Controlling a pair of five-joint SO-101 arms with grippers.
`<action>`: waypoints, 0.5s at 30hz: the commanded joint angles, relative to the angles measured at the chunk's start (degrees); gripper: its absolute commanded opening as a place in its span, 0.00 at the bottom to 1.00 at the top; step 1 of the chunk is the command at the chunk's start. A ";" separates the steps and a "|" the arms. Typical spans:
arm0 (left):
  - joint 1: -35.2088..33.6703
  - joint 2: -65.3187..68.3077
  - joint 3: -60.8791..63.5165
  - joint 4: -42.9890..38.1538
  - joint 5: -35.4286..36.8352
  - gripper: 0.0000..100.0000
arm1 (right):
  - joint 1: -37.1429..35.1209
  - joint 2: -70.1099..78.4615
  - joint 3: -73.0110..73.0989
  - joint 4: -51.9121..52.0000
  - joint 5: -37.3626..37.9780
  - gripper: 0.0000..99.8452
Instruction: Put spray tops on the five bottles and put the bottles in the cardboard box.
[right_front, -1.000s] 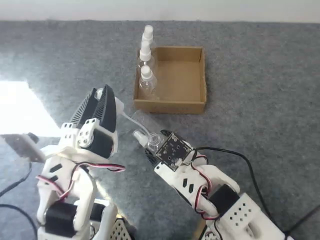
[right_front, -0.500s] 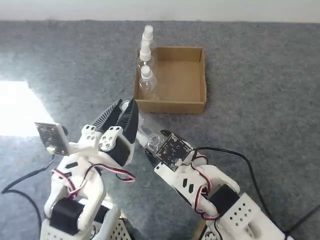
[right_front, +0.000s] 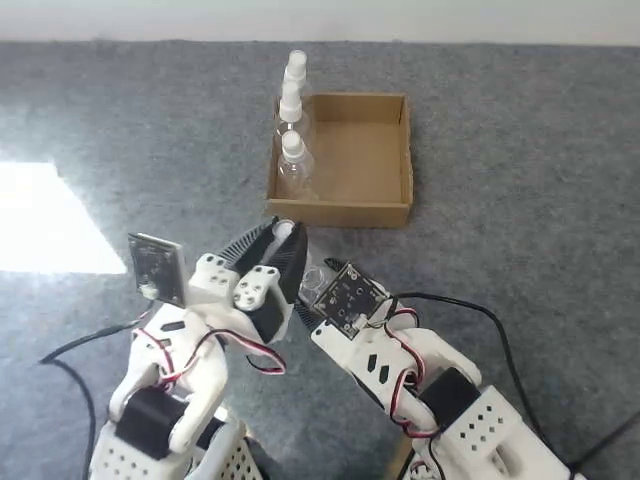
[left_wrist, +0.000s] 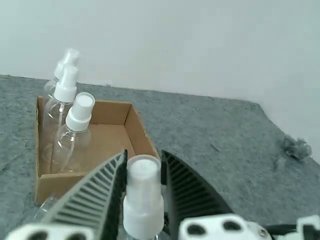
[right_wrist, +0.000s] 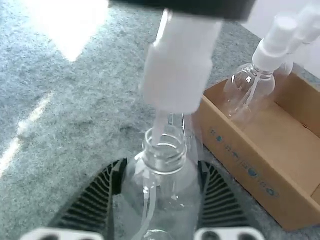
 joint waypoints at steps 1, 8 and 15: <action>1.14 -0.53 -0.13 0.00 -0.88 0.04 | 1.01 -1.63 -1.93 -0.92 1.23 0.04; 1.05 -0.35 -0.04 0.44 -0.79 0.09 | 1.01 -1.63 -1.93 -0.92 1.23 0.04; 0.97 -0.53 0.31 1.58 -3.87 0.15 | 1.27 -1.63 -1.93 -0.92 1.23 0.04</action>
